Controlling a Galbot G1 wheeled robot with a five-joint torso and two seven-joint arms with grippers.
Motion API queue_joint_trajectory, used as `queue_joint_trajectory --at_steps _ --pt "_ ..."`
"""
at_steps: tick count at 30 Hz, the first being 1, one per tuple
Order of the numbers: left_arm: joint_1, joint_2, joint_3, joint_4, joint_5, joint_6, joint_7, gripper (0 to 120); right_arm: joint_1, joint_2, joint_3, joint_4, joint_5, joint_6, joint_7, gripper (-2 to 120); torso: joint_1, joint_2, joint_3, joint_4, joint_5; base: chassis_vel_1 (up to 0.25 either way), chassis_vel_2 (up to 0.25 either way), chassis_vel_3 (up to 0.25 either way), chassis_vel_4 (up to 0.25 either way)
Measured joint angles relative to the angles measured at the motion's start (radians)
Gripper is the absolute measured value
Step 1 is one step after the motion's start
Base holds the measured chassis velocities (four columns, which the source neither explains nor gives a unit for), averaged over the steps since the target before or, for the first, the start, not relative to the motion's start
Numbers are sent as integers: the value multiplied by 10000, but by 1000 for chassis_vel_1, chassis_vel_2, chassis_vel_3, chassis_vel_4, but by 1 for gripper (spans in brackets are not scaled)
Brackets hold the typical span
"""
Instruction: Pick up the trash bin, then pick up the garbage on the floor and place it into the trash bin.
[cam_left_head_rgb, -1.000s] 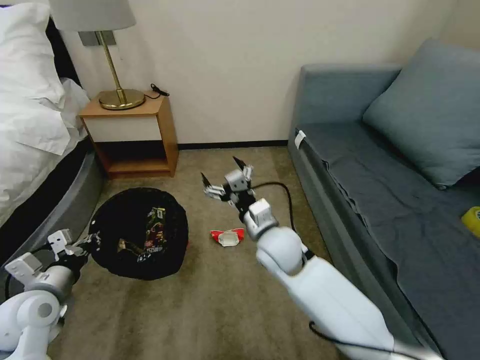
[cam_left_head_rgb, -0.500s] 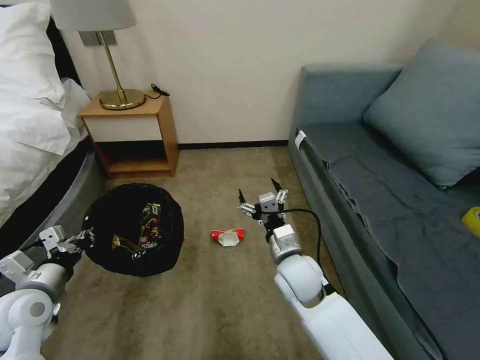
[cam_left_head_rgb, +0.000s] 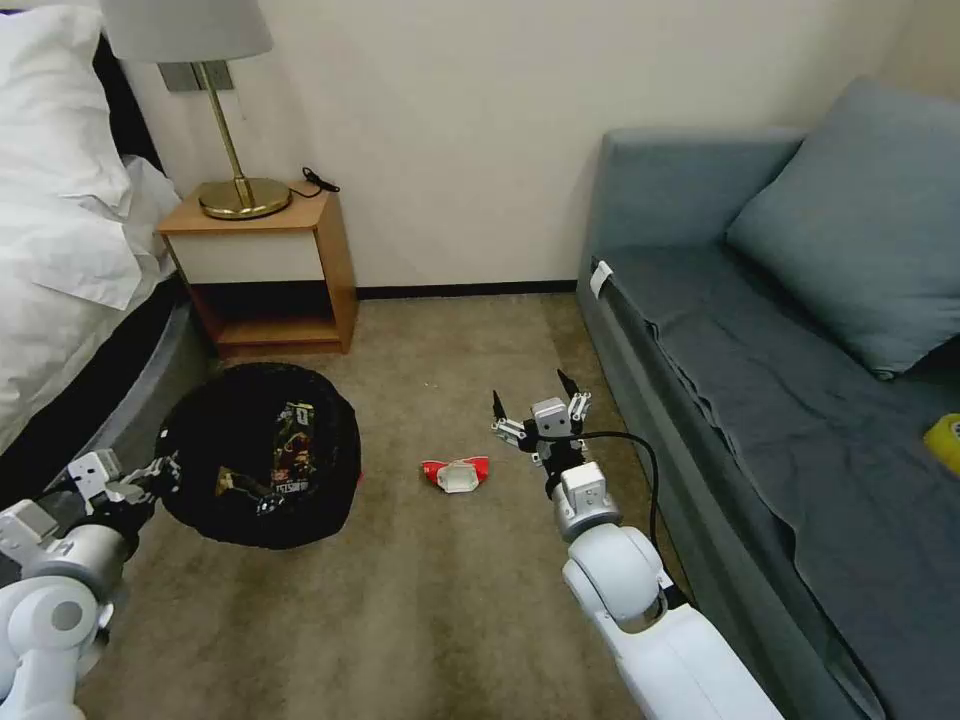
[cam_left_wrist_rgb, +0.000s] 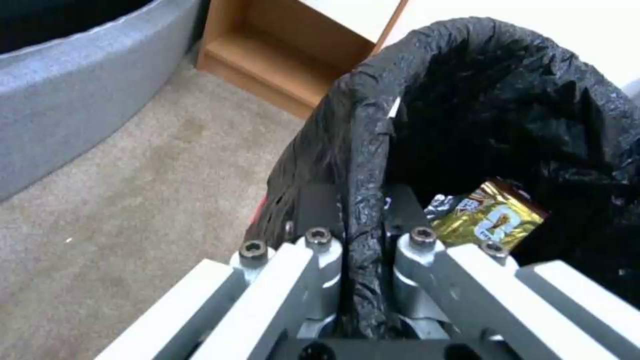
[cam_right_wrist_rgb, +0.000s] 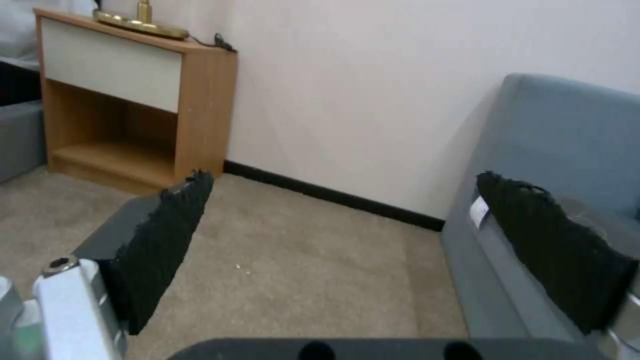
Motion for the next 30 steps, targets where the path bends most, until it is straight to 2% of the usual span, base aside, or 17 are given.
queue_joint_trajectory --at_steps 9,30 --pt "21 18 -97 11 -56 5 33 4 20 -13 -21 -16 137 0 -112 100 0 0 0 0 0 -46 44 38 -41" --pt "98 -44 -247 6 -148 12 95 4 212 -28 -407 -196 419 -80 -209 100 0 0 1 -1 0 -130 129 136 -127"
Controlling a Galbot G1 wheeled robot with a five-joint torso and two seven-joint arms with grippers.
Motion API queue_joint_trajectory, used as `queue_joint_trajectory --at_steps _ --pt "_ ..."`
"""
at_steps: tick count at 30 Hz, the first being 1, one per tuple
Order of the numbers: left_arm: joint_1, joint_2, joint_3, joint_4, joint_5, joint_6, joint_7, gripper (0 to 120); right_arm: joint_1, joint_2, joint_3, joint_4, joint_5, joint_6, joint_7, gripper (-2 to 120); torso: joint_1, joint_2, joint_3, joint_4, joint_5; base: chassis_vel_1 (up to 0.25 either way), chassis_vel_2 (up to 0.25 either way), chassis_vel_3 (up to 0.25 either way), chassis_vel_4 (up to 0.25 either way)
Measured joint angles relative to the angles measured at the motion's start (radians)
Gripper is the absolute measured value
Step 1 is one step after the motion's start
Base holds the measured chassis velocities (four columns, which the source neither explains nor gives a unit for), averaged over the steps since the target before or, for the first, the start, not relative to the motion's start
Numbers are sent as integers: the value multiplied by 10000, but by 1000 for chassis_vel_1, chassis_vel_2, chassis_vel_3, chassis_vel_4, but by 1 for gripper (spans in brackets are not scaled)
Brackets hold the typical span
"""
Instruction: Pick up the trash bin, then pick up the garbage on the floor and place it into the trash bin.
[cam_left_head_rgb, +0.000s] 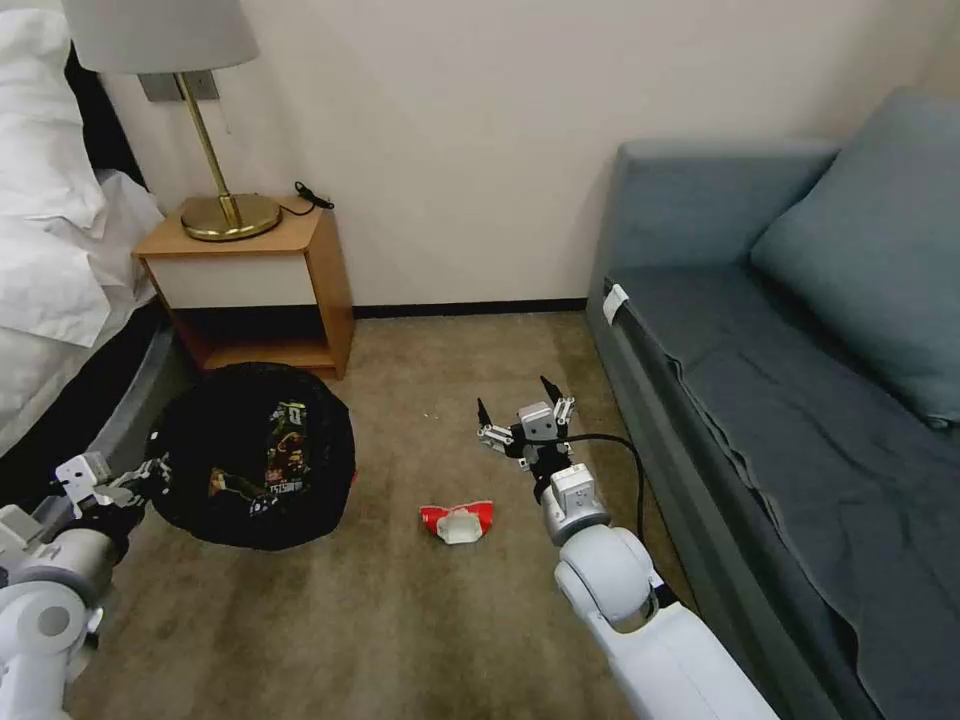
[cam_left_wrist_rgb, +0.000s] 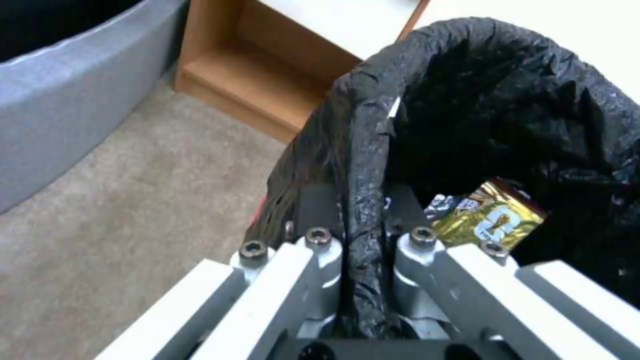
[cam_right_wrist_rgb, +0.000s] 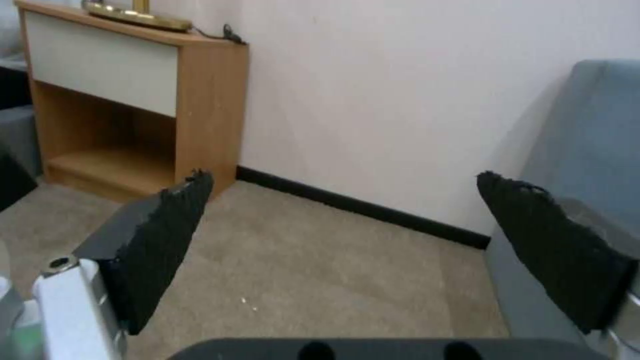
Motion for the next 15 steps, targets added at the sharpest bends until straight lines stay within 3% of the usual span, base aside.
queue_joint_trajectory --at_steps 12,15 --pt "60 -8 -94 78 -57 -1 85 4 1045 -327 -879 -747 765 -353 18 100 0 0 -1 1 -1 -10 4 6 -6" --pt "95 -6 -118 91 -59 -12 160 4 1913 -606 -1340 -1702 1307 -173 -529 100 -1 0 0 2 0 0 0 0 0"
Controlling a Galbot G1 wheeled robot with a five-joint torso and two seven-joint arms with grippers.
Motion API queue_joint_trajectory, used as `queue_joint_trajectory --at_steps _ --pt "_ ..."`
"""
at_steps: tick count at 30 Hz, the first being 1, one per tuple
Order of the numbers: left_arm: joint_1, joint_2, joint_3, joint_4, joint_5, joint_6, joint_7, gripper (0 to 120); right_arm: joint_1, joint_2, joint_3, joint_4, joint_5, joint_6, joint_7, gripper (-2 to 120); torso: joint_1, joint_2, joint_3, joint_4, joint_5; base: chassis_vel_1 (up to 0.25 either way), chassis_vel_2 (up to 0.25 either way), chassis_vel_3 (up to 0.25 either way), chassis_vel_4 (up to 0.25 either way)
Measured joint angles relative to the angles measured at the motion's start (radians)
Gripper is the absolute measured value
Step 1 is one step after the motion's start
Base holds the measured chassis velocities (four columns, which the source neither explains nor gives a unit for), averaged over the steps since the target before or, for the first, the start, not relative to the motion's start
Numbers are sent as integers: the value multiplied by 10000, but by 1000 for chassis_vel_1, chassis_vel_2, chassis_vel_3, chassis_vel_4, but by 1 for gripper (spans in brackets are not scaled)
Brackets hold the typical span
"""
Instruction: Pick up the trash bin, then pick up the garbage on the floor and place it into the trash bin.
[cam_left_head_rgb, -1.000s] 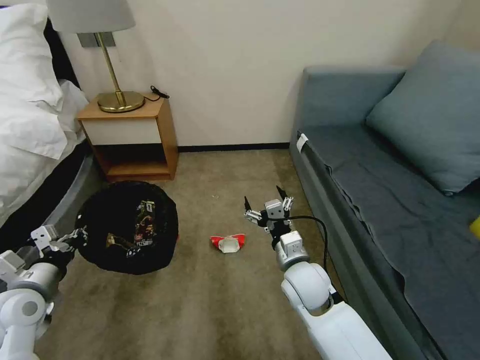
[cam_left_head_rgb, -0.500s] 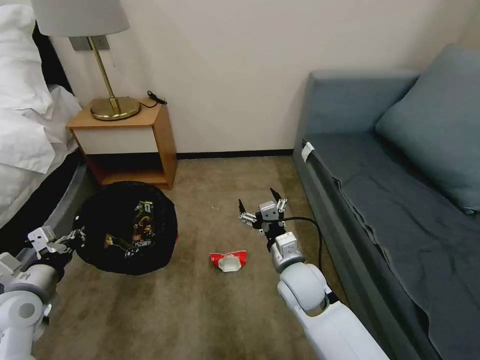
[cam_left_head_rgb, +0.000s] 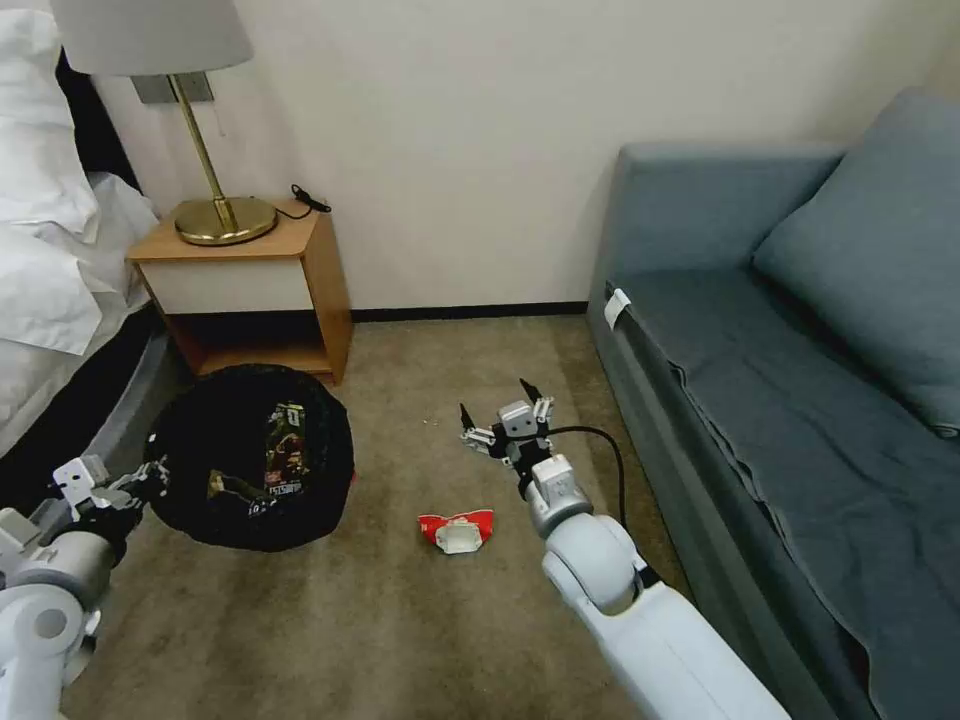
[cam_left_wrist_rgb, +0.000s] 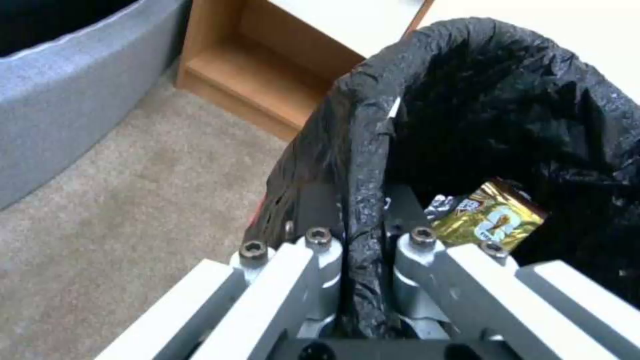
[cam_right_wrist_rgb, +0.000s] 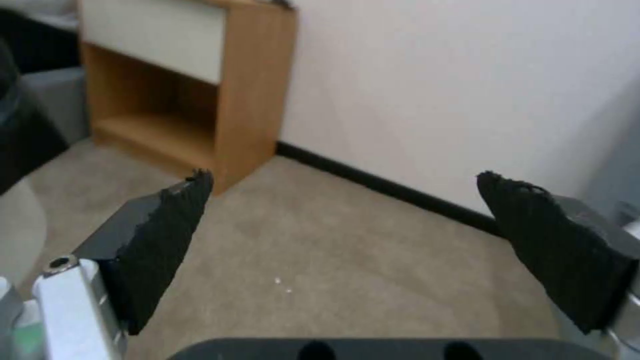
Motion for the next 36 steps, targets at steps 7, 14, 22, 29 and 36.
queue_joint_trajectory --at_steps 7,14,22,29,36 --pt "-1 31 35 -3 -19 -4 109 4 2075 -949 -1252 -1828 1369 302 -1392 100 0 -1 1 0 2 0 0 0 0" --pt "54 23 153 -151 -62 10 232 4 4501 -1624 -3529 -3415 3605 -591 -3017 100 0 0 -1 -4 -8 0 0 0 0" --pt "71 28 130 -259 -136 75 305 4 6739 632 -5598 -7469 3858 -843 -5051 100 1 0 -1 7 -4 0 0 0 0" --pt "54 18 -29 -81 -135 81 347 4 7405 923 -6514 -9359 3096 -949 -7961 100 1 -1 1 0 -2 0 0 0 0" --pt "98 -31 -58 26 -65 47 419 4 7372 921 -6849 -10023 3013 -773 -8788 100 1 0 0 -2 0 0 0 0 0"
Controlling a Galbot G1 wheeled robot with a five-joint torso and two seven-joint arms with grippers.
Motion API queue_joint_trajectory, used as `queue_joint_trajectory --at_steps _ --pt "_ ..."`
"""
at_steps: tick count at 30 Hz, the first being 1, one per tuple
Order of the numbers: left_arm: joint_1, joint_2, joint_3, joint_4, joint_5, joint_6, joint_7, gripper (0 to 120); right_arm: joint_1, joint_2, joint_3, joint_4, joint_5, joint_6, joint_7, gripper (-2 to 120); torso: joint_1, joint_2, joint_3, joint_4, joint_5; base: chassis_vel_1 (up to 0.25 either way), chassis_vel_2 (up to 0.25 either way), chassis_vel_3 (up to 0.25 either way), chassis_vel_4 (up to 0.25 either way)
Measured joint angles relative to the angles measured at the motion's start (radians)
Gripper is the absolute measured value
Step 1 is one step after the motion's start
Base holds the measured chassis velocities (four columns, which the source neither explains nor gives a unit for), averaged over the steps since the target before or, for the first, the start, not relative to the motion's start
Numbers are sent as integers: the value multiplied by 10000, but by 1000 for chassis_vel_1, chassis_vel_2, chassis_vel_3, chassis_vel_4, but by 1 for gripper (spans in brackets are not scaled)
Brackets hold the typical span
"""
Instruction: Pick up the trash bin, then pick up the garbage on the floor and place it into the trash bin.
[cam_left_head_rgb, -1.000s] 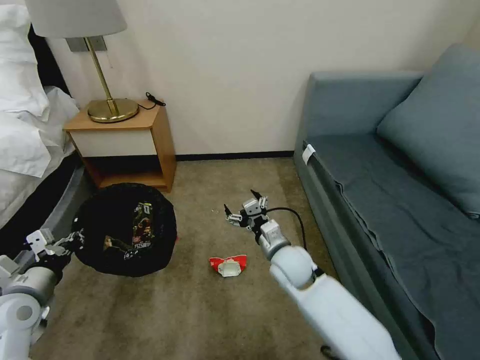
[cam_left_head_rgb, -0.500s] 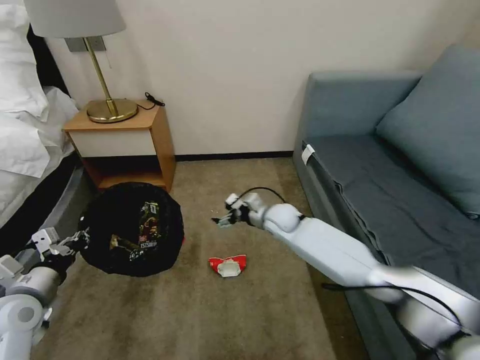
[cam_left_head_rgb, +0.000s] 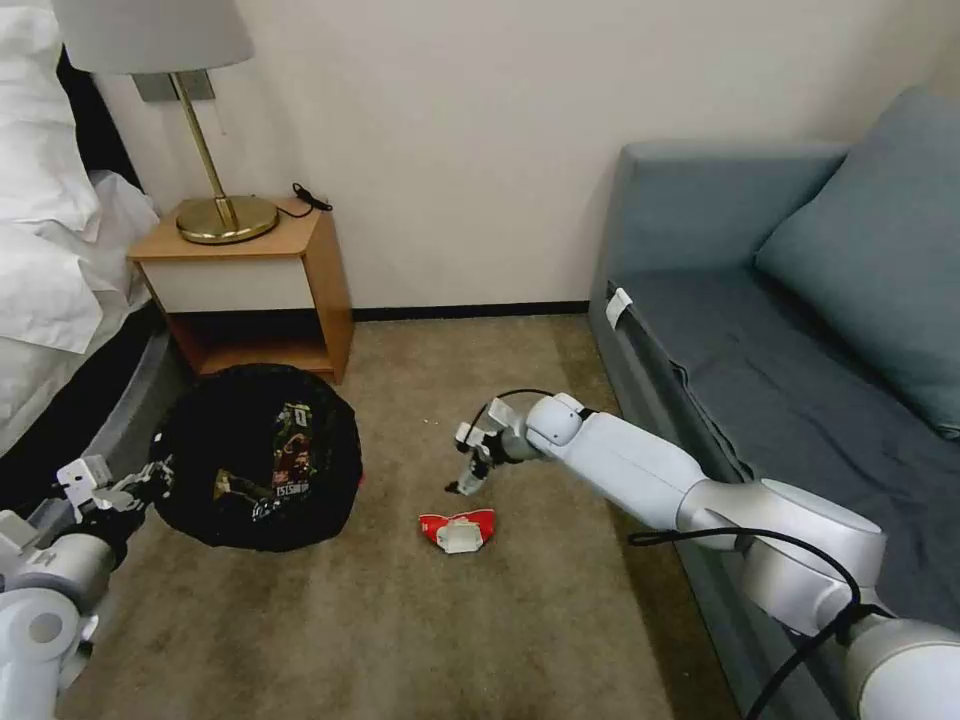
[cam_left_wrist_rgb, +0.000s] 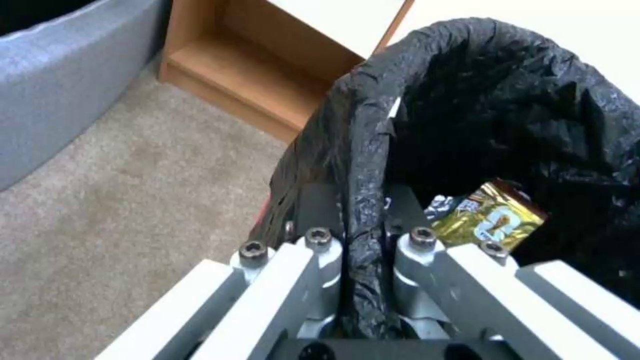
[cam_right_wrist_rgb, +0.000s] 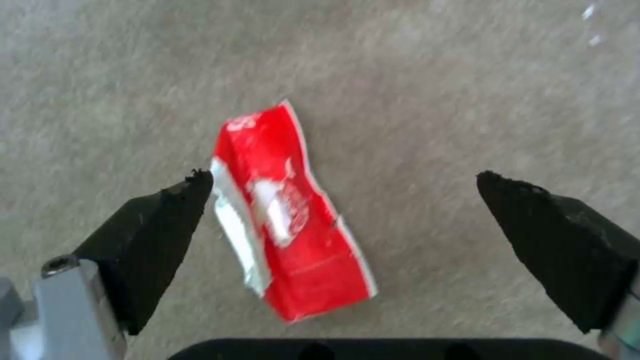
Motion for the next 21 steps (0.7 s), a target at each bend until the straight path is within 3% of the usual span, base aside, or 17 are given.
queue_joint_trajectory --at_steps 7,21 --pt "-72 53 36 96 26 -9 7 4 -293 381 250 -973 -598 411 -439 100 0 0 0 0 0 0 0 0 0" --pt "-71 173 -62 408 0 -97 122 4 -828 1045 506 -1955 -1260 735 -299 100 0 0 0 1 -1 0 0 0 0"
